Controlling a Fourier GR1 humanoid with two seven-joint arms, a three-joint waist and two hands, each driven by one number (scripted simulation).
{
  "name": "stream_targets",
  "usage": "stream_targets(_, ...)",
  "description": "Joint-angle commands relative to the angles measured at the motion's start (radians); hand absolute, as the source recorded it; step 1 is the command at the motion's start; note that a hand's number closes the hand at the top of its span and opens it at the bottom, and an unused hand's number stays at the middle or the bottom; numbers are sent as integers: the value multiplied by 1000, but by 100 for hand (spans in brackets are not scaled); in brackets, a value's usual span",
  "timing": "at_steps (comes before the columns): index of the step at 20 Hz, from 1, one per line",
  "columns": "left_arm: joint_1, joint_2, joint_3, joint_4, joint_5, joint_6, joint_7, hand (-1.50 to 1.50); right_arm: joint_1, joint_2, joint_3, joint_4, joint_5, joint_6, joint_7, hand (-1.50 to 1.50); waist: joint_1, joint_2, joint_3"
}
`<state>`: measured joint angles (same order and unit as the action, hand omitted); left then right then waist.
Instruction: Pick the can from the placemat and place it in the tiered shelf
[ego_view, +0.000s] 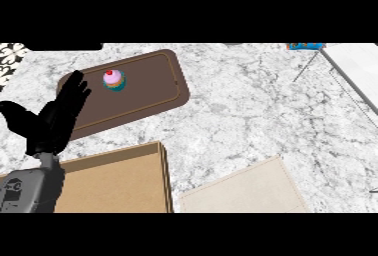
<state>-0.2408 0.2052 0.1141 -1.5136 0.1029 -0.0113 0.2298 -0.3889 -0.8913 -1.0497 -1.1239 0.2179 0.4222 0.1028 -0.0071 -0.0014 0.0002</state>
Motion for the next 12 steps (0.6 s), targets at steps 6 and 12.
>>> stream_targets(6,39,7,3,-65,-4,3,29,0,200,-257,-212,329,-149,289,-160,-150,-13,-2,2)
stream_targets(12,-36,7,24,-22,12,14,62,0,356,-336,-307,451,-197,461,-341,-150,-23,-2,2)
